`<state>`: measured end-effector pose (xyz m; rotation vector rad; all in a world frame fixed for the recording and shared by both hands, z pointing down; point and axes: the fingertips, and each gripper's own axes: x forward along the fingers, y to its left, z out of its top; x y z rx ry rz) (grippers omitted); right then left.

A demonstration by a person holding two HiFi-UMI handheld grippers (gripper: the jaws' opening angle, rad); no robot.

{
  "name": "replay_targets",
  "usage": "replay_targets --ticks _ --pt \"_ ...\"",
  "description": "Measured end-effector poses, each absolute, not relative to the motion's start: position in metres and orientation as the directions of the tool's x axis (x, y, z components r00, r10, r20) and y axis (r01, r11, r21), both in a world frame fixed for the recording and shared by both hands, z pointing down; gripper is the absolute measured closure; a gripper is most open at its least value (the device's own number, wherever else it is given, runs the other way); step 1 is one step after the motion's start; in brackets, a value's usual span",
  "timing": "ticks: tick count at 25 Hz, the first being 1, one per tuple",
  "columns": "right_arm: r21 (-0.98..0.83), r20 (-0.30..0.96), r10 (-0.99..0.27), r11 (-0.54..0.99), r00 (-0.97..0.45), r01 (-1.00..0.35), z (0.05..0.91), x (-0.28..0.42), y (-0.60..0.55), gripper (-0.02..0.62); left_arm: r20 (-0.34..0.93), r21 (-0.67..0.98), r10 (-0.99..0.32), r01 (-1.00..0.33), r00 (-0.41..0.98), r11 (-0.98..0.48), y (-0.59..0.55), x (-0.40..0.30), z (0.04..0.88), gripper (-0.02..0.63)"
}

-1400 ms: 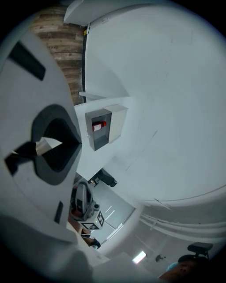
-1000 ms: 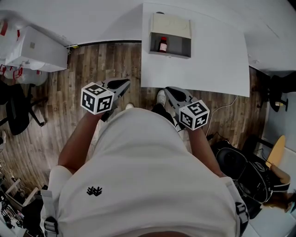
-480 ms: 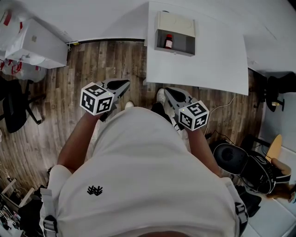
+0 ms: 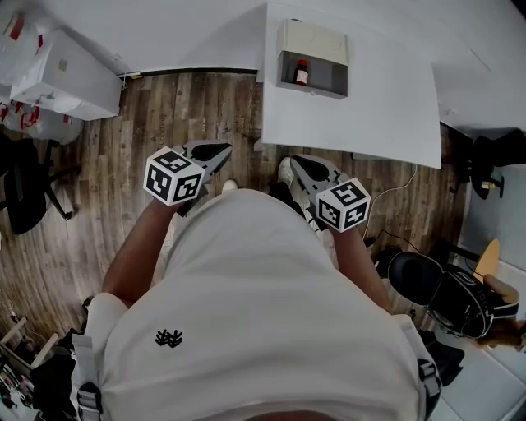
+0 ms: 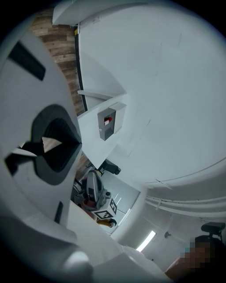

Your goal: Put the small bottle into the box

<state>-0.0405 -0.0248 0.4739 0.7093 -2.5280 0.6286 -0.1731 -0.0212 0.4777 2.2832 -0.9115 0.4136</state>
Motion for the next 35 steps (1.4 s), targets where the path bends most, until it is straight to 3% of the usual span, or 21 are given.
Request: replay_targets --ticks 35 --pt "-0.299 0.532 -0.346 0.777 -0.773 -0.554 0.485 -0.036 -0.009 0.589 0.515 0.455 -0.463 -0.688 0.721 -0.566 -0.012 -0.159 0.491 0.6"
